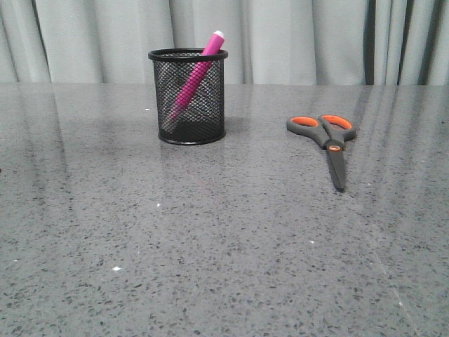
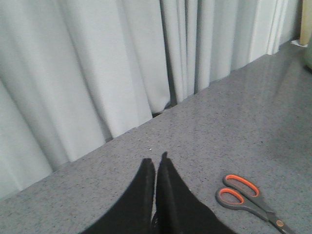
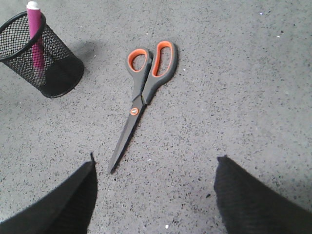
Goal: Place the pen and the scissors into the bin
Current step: 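Withdraw the left gripper upward away from the cup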
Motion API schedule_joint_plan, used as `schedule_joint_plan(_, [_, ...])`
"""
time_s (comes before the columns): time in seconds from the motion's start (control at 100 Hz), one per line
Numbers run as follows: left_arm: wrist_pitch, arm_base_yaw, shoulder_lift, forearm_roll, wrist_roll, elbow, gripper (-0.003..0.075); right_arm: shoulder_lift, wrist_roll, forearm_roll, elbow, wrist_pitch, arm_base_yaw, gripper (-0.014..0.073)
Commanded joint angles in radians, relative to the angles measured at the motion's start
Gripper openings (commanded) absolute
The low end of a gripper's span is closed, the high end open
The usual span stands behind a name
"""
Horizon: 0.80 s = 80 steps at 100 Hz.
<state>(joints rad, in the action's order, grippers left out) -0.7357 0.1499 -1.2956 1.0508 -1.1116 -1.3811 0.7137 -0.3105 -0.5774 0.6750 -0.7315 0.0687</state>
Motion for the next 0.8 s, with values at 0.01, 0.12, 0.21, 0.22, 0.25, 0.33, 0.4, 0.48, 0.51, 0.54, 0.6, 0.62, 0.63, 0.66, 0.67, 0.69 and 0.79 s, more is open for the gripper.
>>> schedule_joint_plan(0.01, [0.115, -0.007, 0.106, 0.033, 0.016, 0.061, -0.0022, 0.001, -0.008, -0.029, 0.034, 0.083, 0.0, 0.0463])
schedule_joint_plan(0.12, [0.304, -0.007, 0.231, 0.033, 0.014, 0.233, -0.0022, -0.01, -0.008, -0.04, 0.034, 0.131, 0.0, 0.0463])
schedule_joint_plan(0.21, [0.433, -0.007, 0.336, 0.04, 0.014, 0.378, -0.0022, -0.024, -0.008, -0.068, 0.034, 0.17, -0.005, 0.0463])
schedule_joint_plan(0.22, [0.44, -0.007, 0.344, 0.04, 0.014, 0.388, -0.0022, -0.024, -0.008, -0.072, 0.034, 0.174, -0.007, 0.0463])
schedule_joint_plan(0.25, [0.462, -0.007, 0.374, 0.041, 0.014, 0.437, -0.0022, -0.024, -0.008, -0.08, 0.034, 0.179, -0.009, 0.0463])
schedule_joint_plan(0.33, [0.51, -0.007, 0.459, 0.042, 0.014, 0.527, -0.0022, -0.016, -0.058, -0.101, 0.037, 0.159, -0.032, 0.0462])
schedule_joint_plan(0.4, [0.539, -0.007, 0.524, 0.05, 0.014, 0.592, -0.0022, 0.014, -0.08, -0.101, 0.061, 0.094, -0.056, 0.044])
schedule_joint_plan(0.48, [0.569, -0.007, 0.586, 0.051, 0.014, 0.652, -0.0022, 0.068, -0.108, -0.101, 0.12, 0.016, -0.081, 0.0397])
schedule_joint_plan(0.51, [0.581, -0.007, 0.609, 0.051, 0.014, 0.667, -0.0022, 0.096, -0.123, -0.101, 0.146, -0.013, -0.09, 0.0386])
schedule_joint_plan(0.54, [0.584, -0.007, 0.627, 0.051, 0.014, 0.681, -0.0022, 0.116, -0.13, -0.101, 0.173, -0.032, -0.099, 0.0377])
schedule_joint_plan(0.6, [0.589, -0.007, 0.655, 0.051, 0.014, 0.702, -0.0022, 0.158, -0.132, -0.094, 0.234, -0.066, -0.111, 0.0377])
schedule_joint_plan(0.62, [0.589, -0.007, 0.664, 0.051, 0.014, 0.707, -0.0022, 0.174, -0.132, -0.092, 0.254, -0.073, -0.116, 0.0377])
schedule_joint_plan(0.63, [0.589, -0.007, 0.669, 0.051, 0.014, 0.709, -0.0022, 0.184, -0.132, -0.092, 0.261, -0.079, -0.118, 0.0377])
schedule_joint_plan(0.66, [0.587, -0.007, 0.676, 0.051, 0.014, 0.713, -0.0022, 0.203, -0.132, -0.09, 0.285, -0.092, -0.123, 0.0377])
schedule_joint_plan(0.67, [0.587, -0.007, 0.679, 0.051, 0.014, 0.716, -0.0022, 0.208, -0.132, -0.09, 0.296, -0.097, -0.124, 0.0377])
schedule_joint_plan(0.69, [0.587, -0.007, 0.682, 0.051, 0.014, 0.718, -0.0022, 0.227, -0.132, -0.09, 0.312, -0.104, -0.126, 0.0377])
schedule_joint_plan(0.79, [0.585, -0.007, 0.689, 0.051, 0.014, 0.722, -0.0022, 0.285, -0.132, -0.093, 0.351, -0.119, -0.133, 0.0377])
